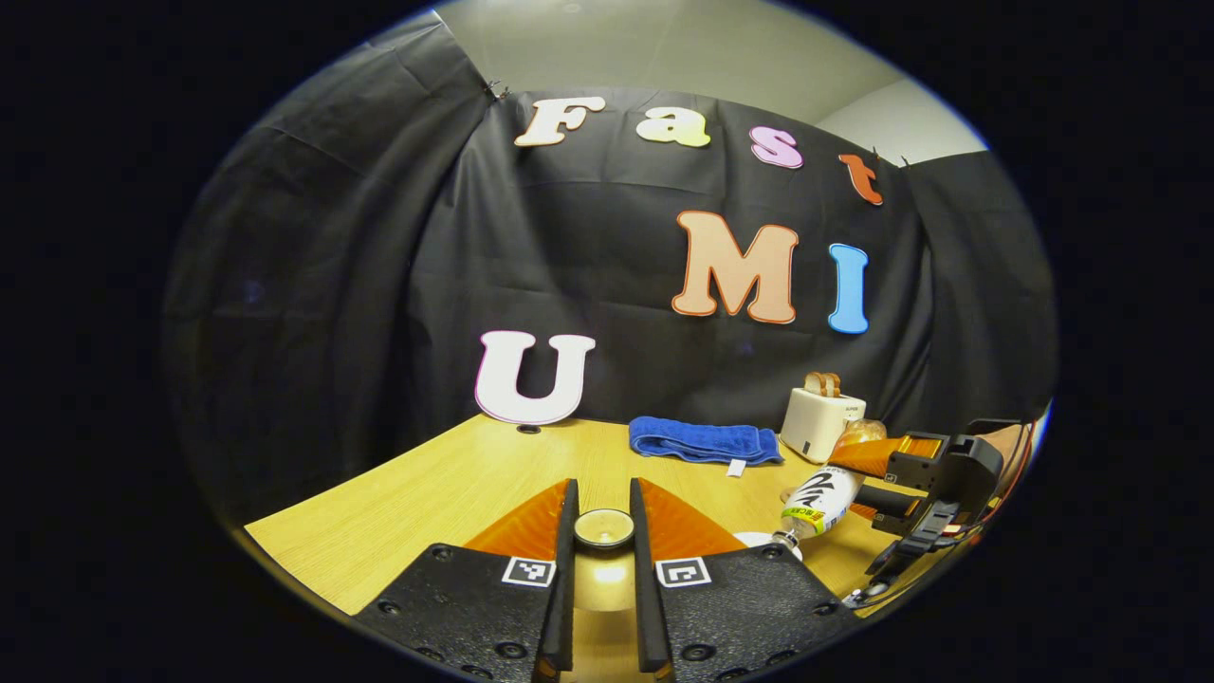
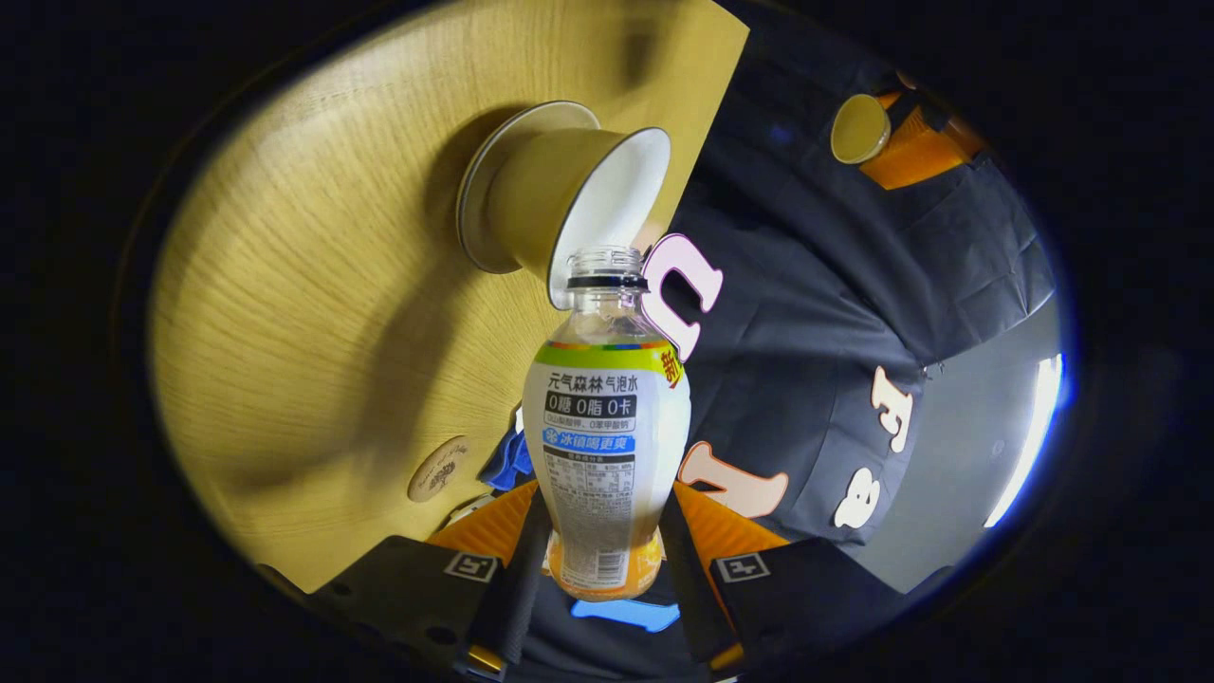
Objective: Open the teacup lid with one hand, grasp the water bottle and pour water into the teacup with the other hand; after pouring, place the water bottle on the coaster and then close the teacup lid.
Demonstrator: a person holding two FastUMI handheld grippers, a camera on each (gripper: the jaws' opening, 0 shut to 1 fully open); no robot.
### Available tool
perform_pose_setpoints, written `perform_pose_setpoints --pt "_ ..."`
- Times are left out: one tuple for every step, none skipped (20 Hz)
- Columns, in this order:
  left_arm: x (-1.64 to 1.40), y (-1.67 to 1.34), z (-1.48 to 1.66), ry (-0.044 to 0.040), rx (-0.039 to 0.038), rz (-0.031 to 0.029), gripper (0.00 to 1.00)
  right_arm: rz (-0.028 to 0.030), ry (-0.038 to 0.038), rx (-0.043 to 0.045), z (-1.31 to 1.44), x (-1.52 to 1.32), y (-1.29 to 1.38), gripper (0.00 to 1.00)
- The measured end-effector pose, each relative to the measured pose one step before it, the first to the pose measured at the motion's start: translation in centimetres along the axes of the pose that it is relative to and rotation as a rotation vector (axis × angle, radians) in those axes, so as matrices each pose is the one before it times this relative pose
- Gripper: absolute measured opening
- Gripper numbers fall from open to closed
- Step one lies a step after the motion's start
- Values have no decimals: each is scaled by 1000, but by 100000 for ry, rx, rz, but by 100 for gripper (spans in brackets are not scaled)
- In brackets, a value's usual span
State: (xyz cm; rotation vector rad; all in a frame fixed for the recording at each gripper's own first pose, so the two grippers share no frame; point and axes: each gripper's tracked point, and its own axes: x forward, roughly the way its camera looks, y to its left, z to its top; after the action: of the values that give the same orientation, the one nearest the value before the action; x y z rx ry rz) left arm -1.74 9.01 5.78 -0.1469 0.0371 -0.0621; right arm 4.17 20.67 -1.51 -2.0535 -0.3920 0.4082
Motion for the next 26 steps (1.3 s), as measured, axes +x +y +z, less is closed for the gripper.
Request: perform_pose_setpoints --pt "62 9 -48 76 -181 -96 24 609 964 3506 -98 -116 279 68" --pt "55 -19 -78 154 -105 -22 24 193 365 4268 -58 -280 269 68" --pt "120 -35 -133 170 -212 -107 24 923 629 5208 -75 -207 241 68" --pt "3 -72 -4 71 -370 -278 24 1536 480 5796 70 -95 442 68" --pt "63 -6 -29 128 -173 -21 24 1238 -176 6228 264 -109 436 68" --pt "18 91 -67 209 13 263 24 744 154 5947 214 -73 213 67" --pt "73 127 23 -54 -70 203 24 -18 -635 5386 228 -270 -241 68" --pt "24 60 23 1 -20 138 24 -432 -969 5150 433 -7 -20 68" --pt "4 134 -49 -109 -96 259 24 242 -470 4916 363 -14 -11 68" --pt "87 17 1 161 -224 182 24 950 -163 5028 120 45 320 69" --pt "171 77 -143 469 -74 335 25 1609 -113 5433 225 -37 336 69" --pt "61 -25 -28 508 282 -19 24 1839 -177 5880 111 -51 308 67" --pt "161 -135 -34 328 223 100 24 1550 -224 6110 204 -127 16 68" --pt "39 -109 135 -266 177 -64 24 1658 -299 6465 251 -247 -179 69" --pt "182 -186 130 -80 71 -173 24 1460 -633 6886 208 -128 -190 68" --pt "92 -250 79 135 -38 -303 24 1709 -352 6974 -91 187 -145 67" --pt "167 -268 -104 141 52 -404 24 2122 -37 7536 79 -92 207 67" --pt "124 -280 70 131 389 -303 24 2000 -862 7586 268 -314 95 67" --pt "204 -302 -16 -27 488 -254 24 1812 -1416 7990 607 -403 -86 69" --pt "219 -303 3 326 270 -455 24 2194 -1114 8156 489 -165 -215 69" --pt "163 -393 -160 386 53 -631 24 1767 -1494 8236 545 -136 -102 67" --pt "126 -442 -66 389 14 -722 24 1574 -1267 7867 585 673 177 67" --pt "131 -331 -66 254 55 -587 24 815 -1253 7053 436 161 -198 67" --pt "117 -432 10 28 248 -792 24 -213 -1404 6197 392 288 -732 67" --pt "148 -456 -102 174 220 -714 24 -206 -1097 5321 295 237 -749 67" --pt "88 -389 -11 209 260 -816 24 -913 -598 4624 -159 101 -902 67"
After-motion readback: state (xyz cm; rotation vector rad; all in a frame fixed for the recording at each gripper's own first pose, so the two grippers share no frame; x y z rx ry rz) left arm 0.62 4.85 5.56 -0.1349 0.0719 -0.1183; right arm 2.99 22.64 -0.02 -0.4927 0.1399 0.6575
